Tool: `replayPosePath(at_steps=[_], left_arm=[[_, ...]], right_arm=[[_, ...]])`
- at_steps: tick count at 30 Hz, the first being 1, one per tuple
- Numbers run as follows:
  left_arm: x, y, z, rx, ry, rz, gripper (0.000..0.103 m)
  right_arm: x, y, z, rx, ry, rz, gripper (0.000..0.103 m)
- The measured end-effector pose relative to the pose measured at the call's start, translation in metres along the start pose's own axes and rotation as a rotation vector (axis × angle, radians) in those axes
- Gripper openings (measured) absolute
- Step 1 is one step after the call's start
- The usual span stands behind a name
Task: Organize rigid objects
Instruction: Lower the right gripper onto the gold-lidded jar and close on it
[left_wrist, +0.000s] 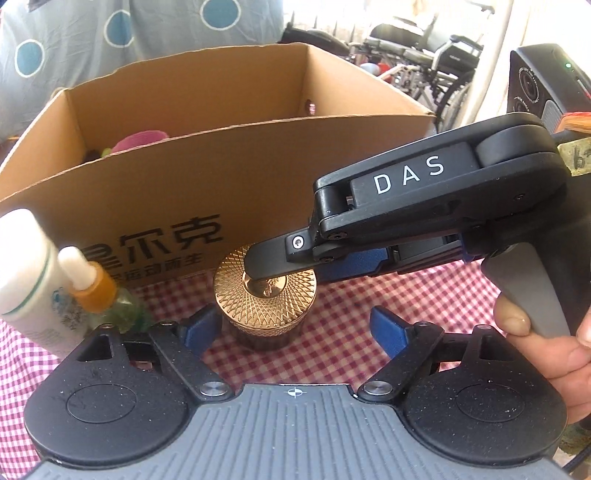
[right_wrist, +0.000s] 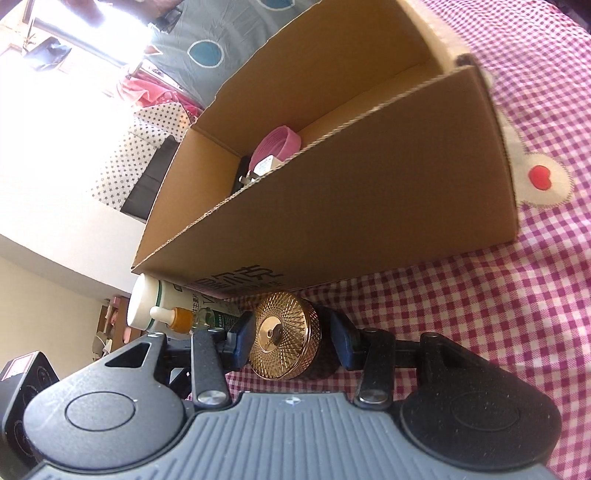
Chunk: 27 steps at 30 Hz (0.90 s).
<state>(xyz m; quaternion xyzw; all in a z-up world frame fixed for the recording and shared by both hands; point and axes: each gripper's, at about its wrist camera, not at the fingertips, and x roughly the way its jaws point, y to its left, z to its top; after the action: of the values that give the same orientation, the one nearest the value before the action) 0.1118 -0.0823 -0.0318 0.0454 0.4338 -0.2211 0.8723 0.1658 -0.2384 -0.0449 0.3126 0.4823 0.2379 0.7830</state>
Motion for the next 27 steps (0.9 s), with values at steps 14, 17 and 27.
replayPosePath(at_steps=[14, 17, 27], left_arm=[[-0.002, -0.044, 0.0, 0.092, 0.025, -0.031, 0.082], [0.005, -0.048, 0.002, 0.1, 0.046, -0.011, 0.075], [0.016, -0.04, 0.006, 0.105, 0.051, 0.02, 0.064]], right_arm=[[-0.043, -0.037, -0.025, 0.126, -0.078, 0.015, 0.048], [-0.042, -0.04, -0.028, 0.134, -0.075, 0.009, 0.048], [-0.036, -0.043, -0.028, 0.147, -0.078, 0.006, 0.048]])
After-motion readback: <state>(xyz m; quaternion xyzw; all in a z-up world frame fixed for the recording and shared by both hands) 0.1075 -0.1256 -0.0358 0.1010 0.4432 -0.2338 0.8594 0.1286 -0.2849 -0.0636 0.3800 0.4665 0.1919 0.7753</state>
